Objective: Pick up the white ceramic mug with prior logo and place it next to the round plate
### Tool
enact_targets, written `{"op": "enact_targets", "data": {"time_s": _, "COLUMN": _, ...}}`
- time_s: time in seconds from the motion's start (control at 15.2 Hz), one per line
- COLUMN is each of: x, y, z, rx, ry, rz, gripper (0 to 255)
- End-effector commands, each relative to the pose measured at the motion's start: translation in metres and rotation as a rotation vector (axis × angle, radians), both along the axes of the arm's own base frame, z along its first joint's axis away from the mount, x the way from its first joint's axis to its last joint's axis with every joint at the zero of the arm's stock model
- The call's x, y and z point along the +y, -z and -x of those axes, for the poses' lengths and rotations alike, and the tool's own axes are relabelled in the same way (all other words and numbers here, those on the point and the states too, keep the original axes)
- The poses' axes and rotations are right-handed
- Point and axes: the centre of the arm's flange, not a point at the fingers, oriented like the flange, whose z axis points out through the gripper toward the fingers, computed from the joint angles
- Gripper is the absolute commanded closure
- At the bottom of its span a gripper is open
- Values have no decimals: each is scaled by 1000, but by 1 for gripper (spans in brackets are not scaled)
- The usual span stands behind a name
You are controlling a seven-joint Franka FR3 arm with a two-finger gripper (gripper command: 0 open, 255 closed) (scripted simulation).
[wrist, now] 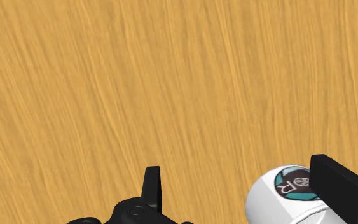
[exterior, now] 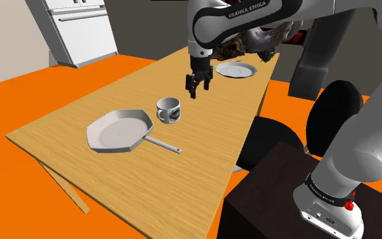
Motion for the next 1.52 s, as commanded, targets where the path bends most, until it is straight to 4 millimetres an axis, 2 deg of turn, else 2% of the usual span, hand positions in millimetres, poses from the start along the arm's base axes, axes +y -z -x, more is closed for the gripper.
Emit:
{"op": "enact_targets", "data": {"time_s": 0.0, "x": 12, "y": 8, "z": -21, "rx": -4, "ry": 0, "rz": -11, "gripper": 0}}
{"op": "enact_targets", "data": {"time_s": 0.46, "x": 52, "y": 32, "z": -93, "rx": -18, "ry": 0, "rz": -47, "gripper": 0}}
{"op": "enact_targets", "data": {"time_s": 0.99, "x": 54, "y": 72, "z": -93, "rx": -18, "ry": 0, "rz": -47, "gripper": 0}}
{"op": "enact_targets", "data": {"time_s": 1.45, "x": 54, "y": 72, "z": -93, "rx": -18, "ry": 0, "rz": -47, "gripper": 0}}
